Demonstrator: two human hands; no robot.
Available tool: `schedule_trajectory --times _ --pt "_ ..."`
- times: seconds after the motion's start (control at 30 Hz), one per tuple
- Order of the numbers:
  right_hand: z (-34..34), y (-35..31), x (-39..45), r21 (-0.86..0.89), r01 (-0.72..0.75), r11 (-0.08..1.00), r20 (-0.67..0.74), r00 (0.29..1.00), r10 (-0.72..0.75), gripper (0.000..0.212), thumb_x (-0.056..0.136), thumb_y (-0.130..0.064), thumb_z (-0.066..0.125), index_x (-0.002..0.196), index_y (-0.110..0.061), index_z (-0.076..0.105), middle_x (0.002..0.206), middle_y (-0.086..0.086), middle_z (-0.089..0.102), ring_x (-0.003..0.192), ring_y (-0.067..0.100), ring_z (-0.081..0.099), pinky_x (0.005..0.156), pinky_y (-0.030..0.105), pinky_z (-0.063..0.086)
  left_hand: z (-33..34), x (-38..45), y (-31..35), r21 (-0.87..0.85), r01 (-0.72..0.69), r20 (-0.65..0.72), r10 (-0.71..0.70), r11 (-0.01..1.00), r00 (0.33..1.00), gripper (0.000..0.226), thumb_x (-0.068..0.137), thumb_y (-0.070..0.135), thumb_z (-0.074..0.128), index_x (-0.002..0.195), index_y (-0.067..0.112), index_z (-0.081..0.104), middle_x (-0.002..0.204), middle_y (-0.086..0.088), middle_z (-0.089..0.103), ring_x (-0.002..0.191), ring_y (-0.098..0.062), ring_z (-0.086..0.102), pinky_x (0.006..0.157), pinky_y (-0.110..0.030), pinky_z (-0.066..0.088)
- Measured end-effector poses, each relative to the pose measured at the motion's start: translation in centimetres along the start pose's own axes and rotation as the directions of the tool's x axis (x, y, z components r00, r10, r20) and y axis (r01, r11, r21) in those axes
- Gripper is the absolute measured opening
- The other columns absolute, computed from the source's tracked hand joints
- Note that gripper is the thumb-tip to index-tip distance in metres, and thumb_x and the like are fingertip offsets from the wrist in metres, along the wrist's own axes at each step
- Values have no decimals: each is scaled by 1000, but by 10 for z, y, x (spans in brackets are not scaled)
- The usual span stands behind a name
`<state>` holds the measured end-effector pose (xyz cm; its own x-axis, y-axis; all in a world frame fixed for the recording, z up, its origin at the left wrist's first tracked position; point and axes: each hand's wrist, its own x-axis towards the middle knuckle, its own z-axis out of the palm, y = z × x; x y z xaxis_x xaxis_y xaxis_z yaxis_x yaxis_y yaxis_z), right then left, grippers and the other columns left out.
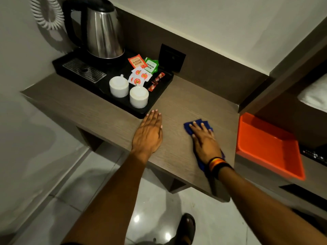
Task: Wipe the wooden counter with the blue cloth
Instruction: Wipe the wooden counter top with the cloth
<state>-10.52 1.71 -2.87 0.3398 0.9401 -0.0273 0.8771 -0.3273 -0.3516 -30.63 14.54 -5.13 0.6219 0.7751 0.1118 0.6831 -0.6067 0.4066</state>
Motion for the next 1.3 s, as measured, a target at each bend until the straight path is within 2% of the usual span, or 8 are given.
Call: schedule_trajectory --times 0.17,0.4,0.57,0.73,0.87,1.07,1.23,1.3 --pt "19 -15 -52 -9 309 951 158 940 -304 49 110 -44 25 158 -46 30 168 -25 24 160 3 8 131 31 2 1 -1 0 17 1 -10 0 1000 1000 57 109 24 29 162 5 20 172 -14 20 160 -22 16 132 -39 15" --pt "-10 42 59 12 -34 999 -18 999 34 48 109 -29 39 157 -32 39 168 -3 34 159 23 22 131 45 11 7 4 -2 24 3 -5 -3 1000 1000 60 108 26 30 163 6 15 173 -12 13 161 -22 11 133 -38 11" --pt "8 -5 128 -47 -53 997 -55 997 51 49 109 -33 35 158 -31 38 168 -6 34 159 22 22 129 45 12 12 13 -5 22 18 7 -18 1000 1000 62 107 26 32 164 9 12 174 -10 9 161 -21 9 132 -40 13" --pt "25 -46 37 -5 156 988 37 987 -155 48 108 -32 37 156 -38 38 166 -16 34 158 11 21 130 39 9 6 12 -1 17 27 27 -28 999 999 64 105 23 37 163 9 15 174 -10 12 161 -21 10 133 -38 11" --pt "14 -11 -70 72 393 917 210 893 -399 47 110 -34 35 156 -45 35 167 -28 24 159 0 11 131 30 2 1 7 -3 2 7 17 -7 1000 1000 62 104 20 38 162 8 21 172 -11 19 160 -21 15 132 -36 10" --pt "-3 15 -20 67 172 983 56 983 -175 45 109 -20 44 153 -31 48 164 -10 39 159 17 24 132 44 13 6 6 -4 -17 6 -51 -7 1000 999 58 105 19 41 160 8 27 170 -10 26 159 -21 21 129 -31 8" --pt "30 -19 -62 56 380 923 76 921 -383 45 107 -23 46 151 -34 48 163 -12 41 157 11 25 131 39 11 9 2 -3 -19 2 -64 -3 1000 998 57 104 17 42 160 8 31 169 -10 29 158 -20 24 130 -33 12" --pt "23 -4 -94 97 368 925 78 923 -376 46 107 -19 49 151 -33 50 162 -14 42 157 6 24 132 36 13 5 -4 -4 -34 6 -51 -8 999 999 57 105 17 43 159 10 31 169 -8 29 158 -19 23 131 -34 13"
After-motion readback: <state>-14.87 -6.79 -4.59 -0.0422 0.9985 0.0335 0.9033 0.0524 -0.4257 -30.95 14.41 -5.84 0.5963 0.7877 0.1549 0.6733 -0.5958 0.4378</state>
